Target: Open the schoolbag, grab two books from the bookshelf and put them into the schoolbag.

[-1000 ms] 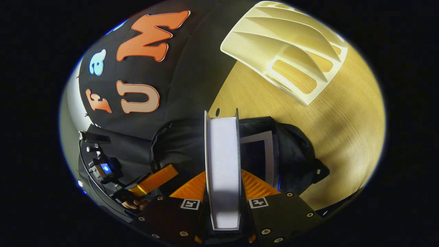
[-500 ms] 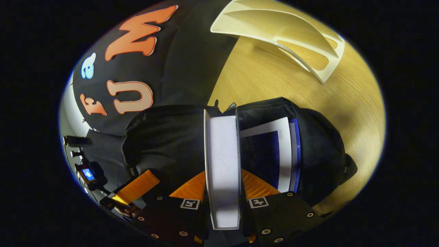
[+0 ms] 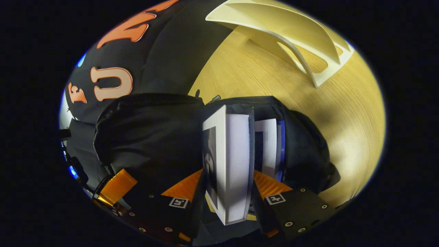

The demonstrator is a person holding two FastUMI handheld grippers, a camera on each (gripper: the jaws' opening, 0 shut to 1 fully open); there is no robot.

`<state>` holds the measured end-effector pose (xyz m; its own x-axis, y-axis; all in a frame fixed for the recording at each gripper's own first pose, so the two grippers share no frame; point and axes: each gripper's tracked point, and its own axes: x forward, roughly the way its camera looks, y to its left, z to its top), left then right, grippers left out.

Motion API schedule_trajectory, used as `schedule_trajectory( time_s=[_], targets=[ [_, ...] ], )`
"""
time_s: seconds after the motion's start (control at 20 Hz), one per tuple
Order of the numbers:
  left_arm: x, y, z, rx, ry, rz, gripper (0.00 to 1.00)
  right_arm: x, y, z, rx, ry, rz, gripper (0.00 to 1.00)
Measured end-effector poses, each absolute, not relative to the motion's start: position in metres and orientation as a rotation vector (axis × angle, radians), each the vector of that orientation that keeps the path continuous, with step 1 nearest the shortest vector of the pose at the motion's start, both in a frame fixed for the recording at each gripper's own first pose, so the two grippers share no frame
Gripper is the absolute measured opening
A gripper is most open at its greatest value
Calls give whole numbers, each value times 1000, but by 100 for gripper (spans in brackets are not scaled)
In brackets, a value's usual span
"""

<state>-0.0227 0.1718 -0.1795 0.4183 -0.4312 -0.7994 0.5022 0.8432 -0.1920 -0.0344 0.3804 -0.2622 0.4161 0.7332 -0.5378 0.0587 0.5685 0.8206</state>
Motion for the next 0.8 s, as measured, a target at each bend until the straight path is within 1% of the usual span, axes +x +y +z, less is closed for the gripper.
schedule_trajectory(
  time_s=[0.05, 0.1, 0.15, 0.2, 0.25, 0.45, 0.55, 0.65, 0.8],
  targets=[
    [-23, 172, -181, 90, 978, -588, 4, -36, 369, -268, 825, 1078, 491, 75],
    [-22, 171, -184, 93, 979, -583, 4, -37, 359, -270, 782, 1071, 481, 78],
    [-23, 171, -186, 93, 981, -580, 4, -37, 350, -266, 762, 1059, 474, 85],
    [-23, 170, -189, 94, 987, -578, 4, -38, 341, -261, 753, 1045, 469, 88],
    [-24, 167, -190, 98, 990, -583, 4, -34, 335, -258, 741, 1030, 457, 92],
    [-26, 159, -197, 153, 992, -582, 4, -20, 280, -240, 621, 909, 339, 99],
    [-27, 152, -201, 176, 994, -586, 5, -14, 257, -224, 589, 854, 302, 98],
    [-29, 143, -204, 188, 997, -593, 8, -10, 234, -207, 555, 800, 276, 99],
    [-40, 125, -209, 207, 1013, -618, 20, -4, 200, -188, 491, 731, 242, 98]
  ],
)
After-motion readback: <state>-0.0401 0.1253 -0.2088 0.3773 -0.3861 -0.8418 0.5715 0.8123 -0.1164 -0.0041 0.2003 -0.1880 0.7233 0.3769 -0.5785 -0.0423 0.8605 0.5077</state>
